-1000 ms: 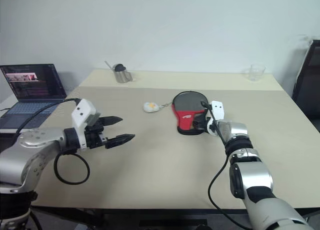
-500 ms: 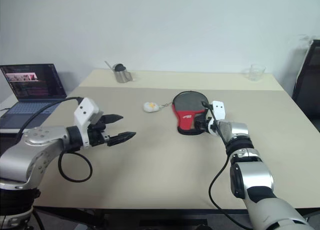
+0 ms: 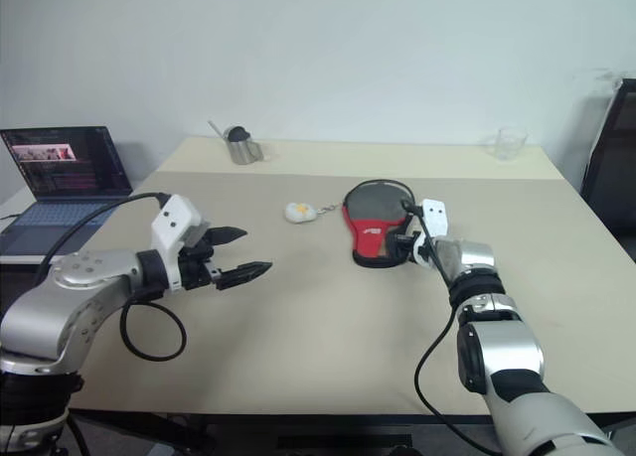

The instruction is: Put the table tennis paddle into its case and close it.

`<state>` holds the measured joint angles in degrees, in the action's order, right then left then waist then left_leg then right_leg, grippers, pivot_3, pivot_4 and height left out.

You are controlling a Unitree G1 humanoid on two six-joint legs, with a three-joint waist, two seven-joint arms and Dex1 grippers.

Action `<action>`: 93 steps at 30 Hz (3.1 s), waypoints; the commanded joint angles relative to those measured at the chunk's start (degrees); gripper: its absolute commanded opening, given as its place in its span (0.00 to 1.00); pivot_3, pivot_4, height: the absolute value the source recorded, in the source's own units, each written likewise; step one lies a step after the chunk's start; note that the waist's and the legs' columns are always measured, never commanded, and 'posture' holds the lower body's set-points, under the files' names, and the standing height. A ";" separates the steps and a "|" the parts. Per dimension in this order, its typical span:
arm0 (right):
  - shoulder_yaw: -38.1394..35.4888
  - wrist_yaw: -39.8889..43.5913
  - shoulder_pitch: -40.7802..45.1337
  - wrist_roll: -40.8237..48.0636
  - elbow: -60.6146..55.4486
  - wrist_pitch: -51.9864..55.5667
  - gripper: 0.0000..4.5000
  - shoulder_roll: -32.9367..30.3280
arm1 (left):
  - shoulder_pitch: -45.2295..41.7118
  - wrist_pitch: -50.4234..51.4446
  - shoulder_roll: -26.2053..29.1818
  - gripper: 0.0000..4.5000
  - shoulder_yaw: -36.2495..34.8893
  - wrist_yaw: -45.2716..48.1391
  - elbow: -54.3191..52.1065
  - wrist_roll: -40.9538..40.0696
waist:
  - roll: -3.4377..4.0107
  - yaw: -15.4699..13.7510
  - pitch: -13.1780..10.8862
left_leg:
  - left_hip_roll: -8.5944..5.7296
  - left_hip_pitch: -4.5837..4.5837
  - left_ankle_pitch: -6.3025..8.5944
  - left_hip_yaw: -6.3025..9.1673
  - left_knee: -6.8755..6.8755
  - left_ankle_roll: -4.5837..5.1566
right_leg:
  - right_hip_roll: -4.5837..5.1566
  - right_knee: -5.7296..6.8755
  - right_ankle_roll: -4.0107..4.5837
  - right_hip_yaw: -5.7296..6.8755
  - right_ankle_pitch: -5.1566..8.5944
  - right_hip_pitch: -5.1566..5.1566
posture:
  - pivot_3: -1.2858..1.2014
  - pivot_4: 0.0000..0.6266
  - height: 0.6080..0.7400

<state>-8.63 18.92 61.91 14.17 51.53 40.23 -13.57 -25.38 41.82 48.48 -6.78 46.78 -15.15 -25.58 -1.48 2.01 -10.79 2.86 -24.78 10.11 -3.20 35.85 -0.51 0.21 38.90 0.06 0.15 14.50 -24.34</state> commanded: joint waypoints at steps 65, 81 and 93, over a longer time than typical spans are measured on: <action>11.87 23.61 -36.83 28.97 -80.52 39.68 0.84 -27.80 | -6.75 -6.42 -1.33 1.00 3.79 5.21 8.64 4.50 | -0.18 -0.31 -0.08 | -0.05 -0.03 0.01 0.72 0.02 -0.01 | 0.03 -0.11 0.11 0.40 0.09 0.13 | 0.52 0.24 1.00; 8.71 35.88 -30.27 19.97 -63.81 6.60 0.99 -33.91 | -10.49 -7.10 -3.68 1.00 3.91 0.51 14.36 7.39 | -0.49 -0.15 -0.26 | -0.13 0.01 0.01 0.78 0.15 -0.02 | -0.04 -0.04 0.13 0.46 0.05 0.18 | 0.52 0.24 1.00; 10.78 24.69 -26.63 16.27 -63.52 5.96 0.99 -20.20 | -18.00 -7.03 -13.54 1.00 7.14 -4.79 22.08 10.37 | -0.52 -1.48 -0.28 | -0.17 -0.10 0.00 0.67 0.24 -0.02 | 0.03 -0.05 -0.09 0.38 0.01 0.19 | 0.52 0.24 1.00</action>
<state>2.06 45.38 32.88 31.14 -11.92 46.98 -34.57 -41.61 35.79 34.34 1.19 42.92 6.87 -16.04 -2.00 0.52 -11.07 2.71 -24.85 10.10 -2.55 36.09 -0.52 0.24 38.87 -0.01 0.48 14.47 -24.16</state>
